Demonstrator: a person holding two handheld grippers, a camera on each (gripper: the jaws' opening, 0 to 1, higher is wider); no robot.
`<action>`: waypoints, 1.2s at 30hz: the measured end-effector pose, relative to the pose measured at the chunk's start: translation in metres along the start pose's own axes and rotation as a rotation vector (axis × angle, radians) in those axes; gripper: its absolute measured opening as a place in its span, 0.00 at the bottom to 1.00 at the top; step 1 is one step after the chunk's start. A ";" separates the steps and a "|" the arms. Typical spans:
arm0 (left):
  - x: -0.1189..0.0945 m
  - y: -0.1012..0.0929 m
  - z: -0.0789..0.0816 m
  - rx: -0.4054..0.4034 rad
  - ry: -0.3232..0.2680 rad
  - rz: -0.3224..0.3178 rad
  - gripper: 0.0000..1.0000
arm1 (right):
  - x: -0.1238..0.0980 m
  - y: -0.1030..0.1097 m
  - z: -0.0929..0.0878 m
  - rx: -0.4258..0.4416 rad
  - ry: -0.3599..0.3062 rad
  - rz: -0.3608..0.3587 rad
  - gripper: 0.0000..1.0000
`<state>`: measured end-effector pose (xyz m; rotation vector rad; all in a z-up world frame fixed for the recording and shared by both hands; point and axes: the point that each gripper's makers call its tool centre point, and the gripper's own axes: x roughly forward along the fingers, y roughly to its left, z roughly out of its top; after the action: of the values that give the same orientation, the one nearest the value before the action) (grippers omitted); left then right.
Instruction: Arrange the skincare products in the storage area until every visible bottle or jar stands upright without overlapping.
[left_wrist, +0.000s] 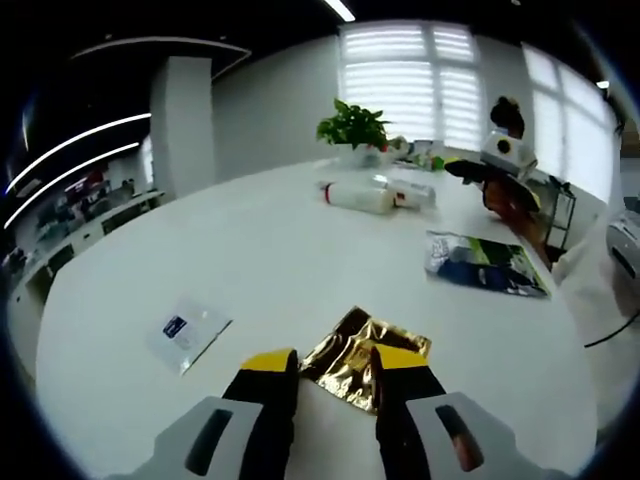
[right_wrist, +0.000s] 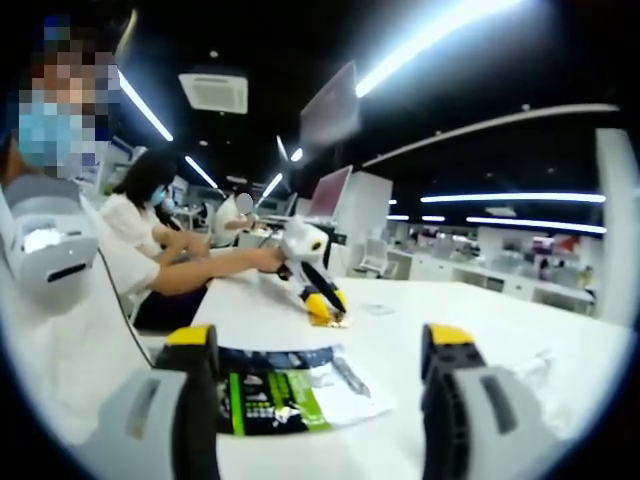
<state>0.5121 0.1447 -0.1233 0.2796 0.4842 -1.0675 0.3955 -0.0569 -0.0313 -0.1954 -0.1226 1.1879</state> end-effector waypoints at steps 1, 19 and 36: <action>0.000 0.000 0.000 0.002 0.000 0.001 0.28 | 0.000 0.000 0.000 0.000 0.000 0.000 0.84; 0.000 -0.003 -0.001 0.034 0.019 -0.001 0.17 | 0.000 0.002 0.001 0.000 -0.005 0.009 0.83; 0.003 -0.029 0.001 -0.014 0.032 -0.004 0.17 | -0.001 -0.001 0.001 0.004 -0.003 -0.002 0.84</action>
<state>0.4878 0.1281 -0.1233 0.2841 0.5204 -1.0641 0.3961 -0.0579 -0.0305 -0.1899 -0.1229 1.1860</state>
